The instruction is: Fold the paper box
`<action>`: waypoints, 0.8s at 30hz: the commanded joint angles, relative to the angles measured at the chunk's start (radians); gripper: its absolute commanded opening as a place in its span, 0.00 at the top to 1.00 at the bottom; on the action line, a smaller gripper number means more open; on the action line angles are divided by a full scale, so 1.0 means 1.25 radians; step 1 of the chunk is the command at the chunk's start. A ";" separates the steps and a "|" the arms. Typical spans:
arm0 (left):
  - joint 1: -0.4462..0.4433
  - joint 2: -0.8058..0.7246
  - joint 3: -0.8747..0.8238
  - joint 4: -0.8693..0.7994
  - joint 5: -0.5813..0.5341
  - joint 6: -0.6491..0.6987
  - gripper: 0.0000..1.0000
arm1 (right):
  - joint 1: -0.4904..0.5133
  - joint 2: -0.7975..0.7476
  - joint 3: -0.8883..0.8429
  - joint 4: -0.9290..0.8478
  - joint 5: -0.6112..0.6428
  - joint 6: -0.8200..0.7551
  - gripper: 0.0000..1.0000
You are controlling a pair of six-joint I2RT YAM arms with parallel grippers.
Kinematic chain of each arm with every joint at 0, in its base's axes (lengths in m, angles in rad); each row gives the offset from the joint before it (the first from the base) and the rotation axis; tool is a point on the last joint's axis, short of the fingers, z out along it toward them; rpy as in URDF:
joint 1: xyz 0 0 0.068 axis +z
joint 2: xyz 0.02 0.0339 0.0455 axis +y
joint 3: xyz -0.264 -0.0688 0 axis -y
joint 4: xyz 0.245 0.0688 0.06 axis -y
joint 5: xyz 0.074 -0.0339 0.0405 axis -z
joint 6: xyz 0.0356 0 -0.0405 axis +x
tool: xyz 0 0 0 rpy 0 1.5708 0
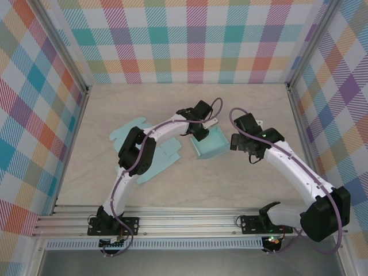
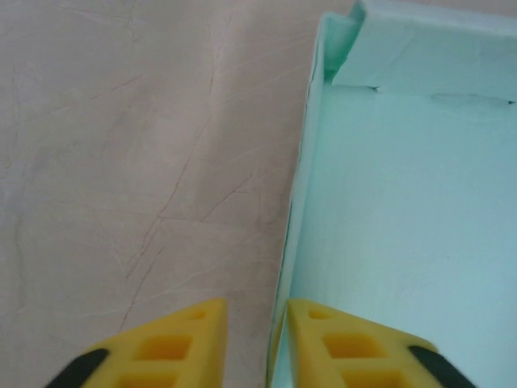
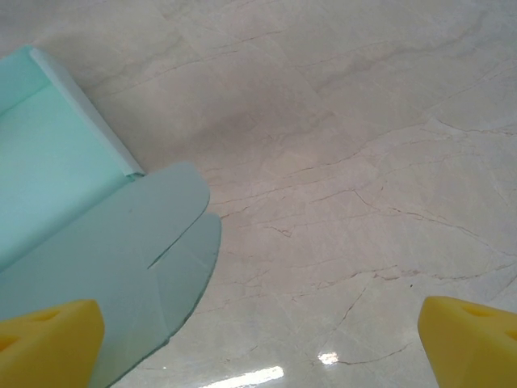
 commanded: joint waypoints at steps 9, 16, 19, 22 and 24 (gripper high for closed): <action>0.038 -0.030 -0.043 0.002 -0.072 -0.253 0.93 | -0.020 0.001 0.025 -0.002 -0.011 -0.015 0.00; 0.050 -0.059 -0.094 0.013 -0.080 -0.390 0.97 | -0.037 0.018 0.059 0.013 -0.047 -0.045 0.00; 0.050 -0.071 -0.114 0.014 -0.097 -0.444 0.98 | -0.044 0.019 0.069 0.023 -0.066 -0.055 0.00; 0.049 -0.083 -0.139 0.022 -0.109 -0.497 0.98 | -0.049 0.017 0.071 0.031 -0.081 -0.060 0.00; 0.048 -0.094 -0.158 0.036 -0.122 -0.533 0.98 | -0.050 0.015 0.070 0.038 -0.090 -0.061 0.00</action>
